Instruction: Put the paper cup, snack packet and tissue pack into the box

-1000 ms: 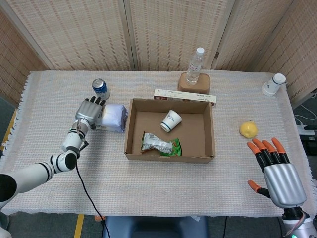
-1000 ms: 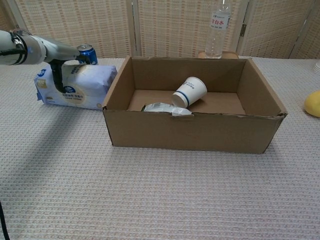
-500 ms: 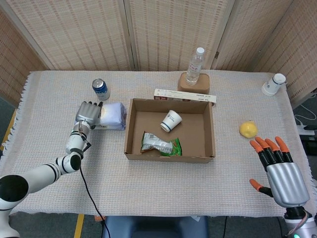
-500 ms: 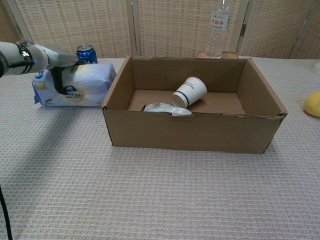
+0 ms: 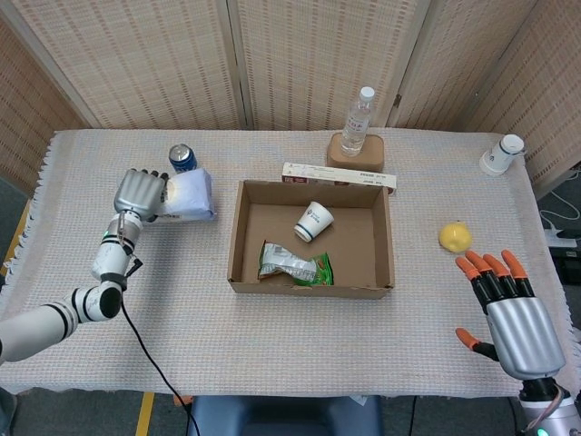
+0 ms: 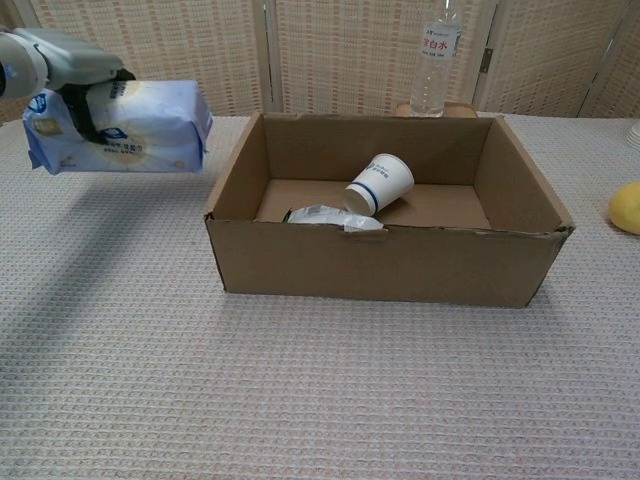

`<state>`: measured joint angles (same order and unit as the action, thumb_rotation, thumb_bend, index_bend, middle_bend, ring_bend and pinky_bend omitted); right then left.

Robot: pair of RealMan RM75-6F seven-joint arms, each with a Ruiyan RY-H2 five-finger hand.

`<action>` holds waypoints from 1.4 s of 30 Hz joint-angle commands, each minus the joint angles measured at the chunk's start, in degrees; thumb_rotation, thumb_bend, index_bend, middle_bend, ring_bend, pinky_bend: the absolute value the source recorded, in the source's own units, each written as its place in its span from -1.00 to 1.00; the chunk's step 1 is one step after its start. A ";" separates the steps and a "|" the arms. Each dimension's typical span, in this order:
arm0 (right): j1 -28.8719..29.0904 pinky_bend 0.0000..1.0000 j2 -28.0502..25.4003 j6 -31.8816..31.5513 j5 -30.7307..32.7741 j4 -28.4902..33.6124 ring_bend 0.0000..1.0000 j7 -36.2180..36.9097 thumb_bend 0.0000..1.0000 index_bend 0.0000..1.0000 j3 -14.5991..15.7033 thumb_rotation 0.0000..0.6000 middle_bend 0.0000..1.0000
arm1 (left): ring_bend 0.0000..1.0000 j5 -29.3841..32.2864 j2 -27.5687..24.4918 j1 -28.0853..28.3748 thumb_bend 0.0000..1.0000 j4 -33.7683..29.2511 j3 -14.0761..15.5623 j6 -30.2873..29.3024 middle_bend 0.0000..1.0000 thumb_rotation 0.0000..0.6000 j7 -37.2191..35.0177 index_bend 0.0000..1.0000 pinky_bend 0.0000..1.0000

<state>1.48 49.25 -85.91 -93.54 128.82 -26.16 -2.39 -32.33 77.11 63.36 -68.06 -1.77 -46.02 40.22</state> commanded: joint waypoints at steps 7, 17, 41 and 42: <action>-0.48 -1.00 -0.48 -0.16 -2.09 0.43 -1.00 0.60 -1.00 -0.75 0.94 1.00 -0.81 | 0.44 0.23 -13.29 1.14 -0.20 -17.09 -3.05 -4.23 0.73 1.00 3.63 0.37 0.67; -1.08 -1.00 -1.05 -0.56 -3.36 0.71 -1.00 1.16 -1.00 -0.75 1.53 1.00 -0.81 | 0.45 -5.37 -10.98 6.05 -0.22 -27.83 -9.80 -12.69 0.71 1.00 5.81 0.35 0.67; -1.79 -1.00 -1.62 -2.06 -3.01 0.50 -1.00 1.92 -1.00 -0.75 0.96 1.00 -0.81 | -0.97 -7.78 18.87 12.25 -0.62 -15.55 -12.62 -15.49 -0.96 1.00 7.17 -1.00 -0.63; -1.83 -1.00 -1.71 -2.14 -2.98 0.47 -1.00 2.04 -1.00 -0.75 0.93 1.00 -0.81 | -1.00 -8.41 18.86 12.00 -0.64 -15.03 -12.54 -15.53 -1.00 1.00 6.74 -1.00 -0.74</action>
<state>-0.32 47.58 -88.03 -96.52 129.30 -24.14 -1.44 -40.76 96.08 75.37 -84.33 -14.77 -62.81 47.00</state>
